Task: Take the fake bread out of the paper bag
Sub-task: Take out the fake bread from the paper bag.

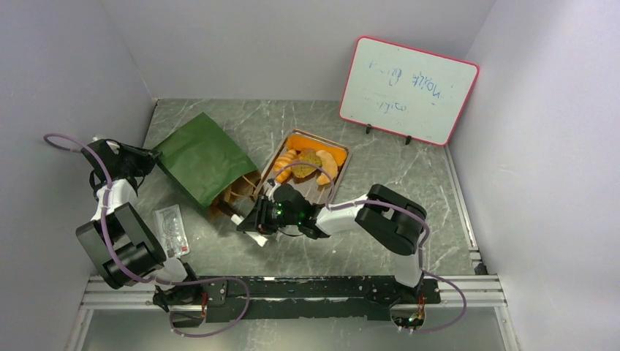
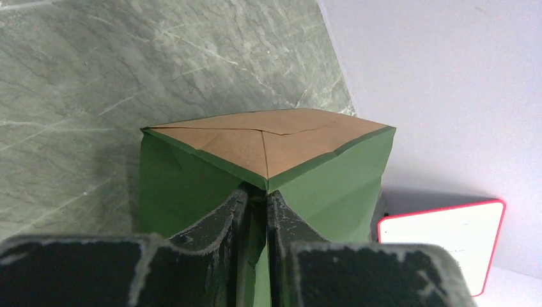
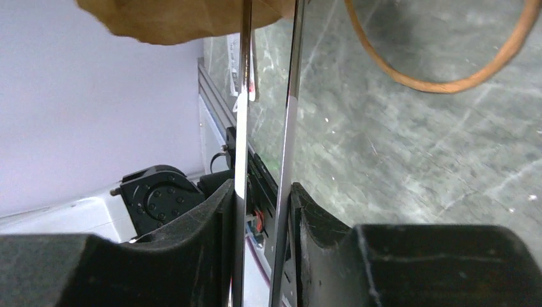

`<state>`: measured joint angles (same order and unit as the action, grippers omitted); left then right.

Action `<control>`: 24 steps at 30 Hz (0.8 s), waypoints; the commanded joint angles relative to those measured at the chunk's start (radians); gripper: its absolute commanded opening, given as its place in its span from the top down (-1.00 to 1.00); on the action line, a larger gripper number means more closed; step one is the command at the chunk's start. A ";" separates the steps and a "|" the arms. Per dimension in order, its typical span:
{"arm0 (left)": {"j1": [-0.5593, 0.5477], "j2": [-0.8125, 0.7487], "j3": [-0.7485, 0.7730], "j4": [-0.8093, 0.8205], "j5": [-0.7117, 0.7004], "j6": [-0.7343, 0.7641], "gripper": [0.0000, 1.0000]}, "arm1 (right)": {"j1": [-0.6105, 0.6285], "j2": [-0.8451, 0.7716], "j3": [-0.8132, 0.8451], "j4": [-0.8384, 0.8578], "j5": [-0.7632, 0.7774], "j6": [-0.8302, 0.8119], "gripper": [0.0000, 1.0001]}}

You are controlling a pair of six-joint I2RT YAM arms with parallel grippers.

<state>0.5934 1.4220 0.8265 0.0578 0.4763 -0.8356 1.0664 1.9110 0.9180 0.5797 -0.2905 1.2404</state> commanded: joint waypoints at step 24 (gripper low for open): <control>0.021 -0.024 -0.036 0.070 0.040 -0.037 0.86 | -0.040 -0.085 -0.133 0.259 -0.049 0.149 0.30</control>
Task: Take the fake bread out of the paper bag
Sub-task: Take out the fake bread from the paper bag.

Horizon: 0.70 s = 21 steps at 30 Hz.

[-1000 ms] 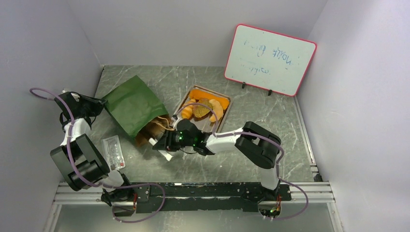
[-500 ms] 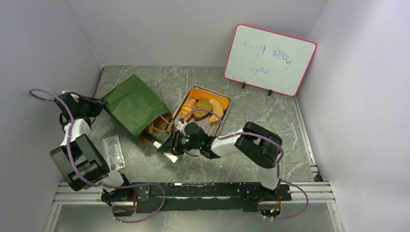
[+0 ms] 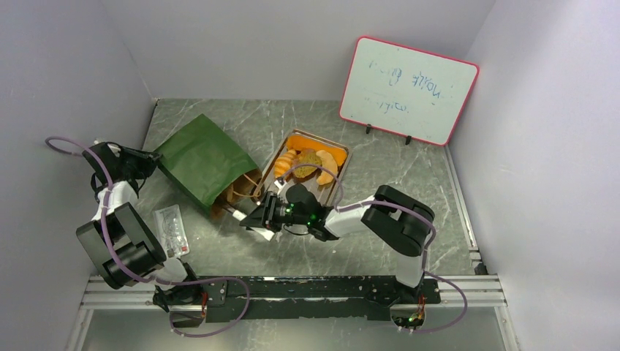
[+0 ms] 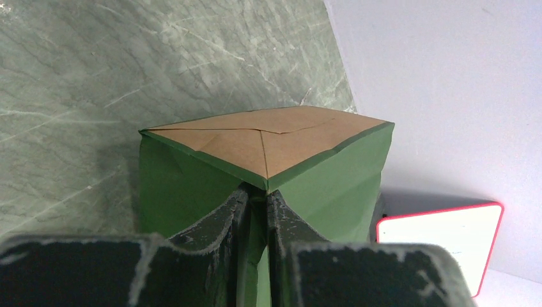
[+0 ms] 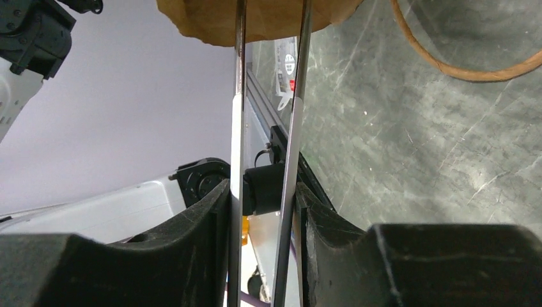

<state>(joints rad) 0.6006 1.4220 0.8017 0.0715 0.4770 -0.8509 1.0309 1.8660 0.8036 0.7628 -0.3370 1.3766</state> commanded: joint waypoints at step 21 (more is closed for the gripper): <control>0.018 -0.039 -0.038 0.073 0.049 -0.036 0.86 | -0.037 -0.034 -0.013 0.050 0.019 0.026 0.24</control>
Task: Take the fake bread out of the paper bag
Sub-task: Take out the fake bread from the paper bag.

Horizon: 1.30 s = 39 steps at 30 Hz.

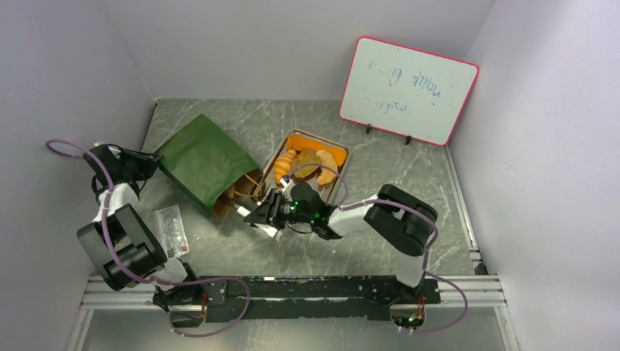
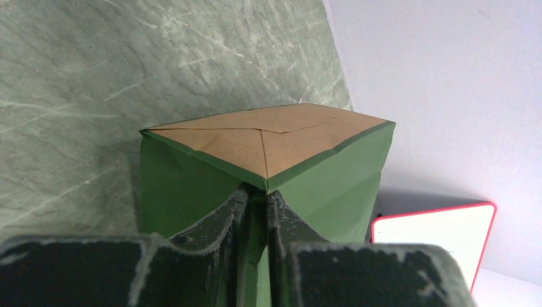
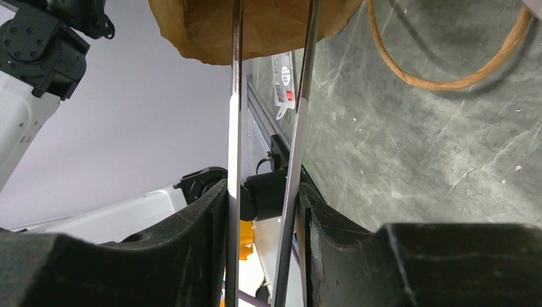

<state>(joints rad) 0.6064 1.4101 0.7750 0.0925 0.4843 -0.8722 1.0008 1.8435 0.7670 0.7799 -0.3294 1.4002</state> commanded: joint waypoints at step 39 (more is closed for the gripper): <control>0.045 -0.144 -0.198 0.161 -0.071 -0.247 0.86 | -0.019 -0.036 0.164 -0.387 0.079 -0.136 1.00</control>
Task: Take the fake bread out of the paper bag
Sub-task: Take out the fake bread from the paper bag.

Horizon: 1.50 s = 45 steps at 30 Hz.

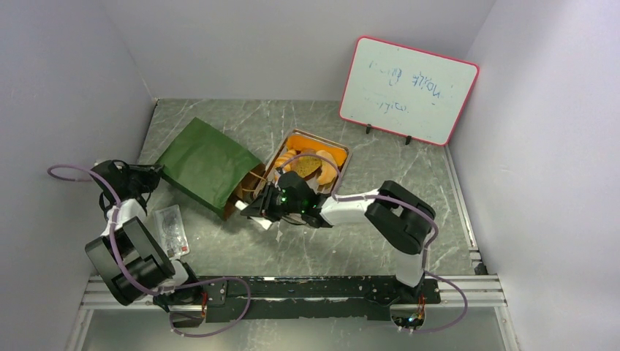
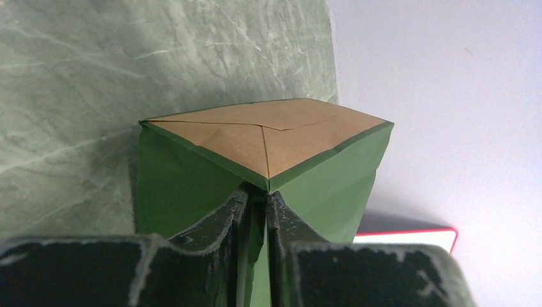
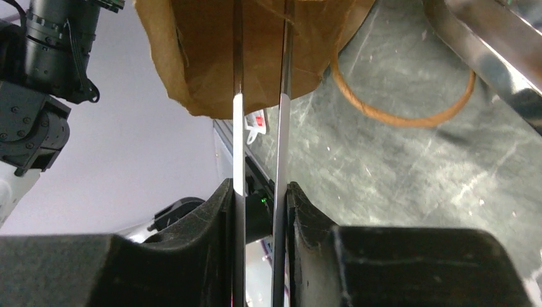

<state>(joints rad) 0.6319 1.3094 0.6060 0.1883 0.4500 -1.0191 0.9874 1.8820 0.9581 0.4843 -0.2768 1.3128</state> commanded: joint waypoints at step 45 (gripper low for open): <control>0.039 -0.127 -0.126 0.018 -0.257 -0.308 0.86 | 0.012 -0.638 -0.176 -0.542 0.055 -0.082 1.00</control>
<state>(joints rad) 0.6575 1.2083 0.4900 0.1894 0.2256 -1.3006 0.9970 1.3087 0.8047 -0.0311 -0.2417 1.2266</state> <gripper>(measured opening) 0.073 0.273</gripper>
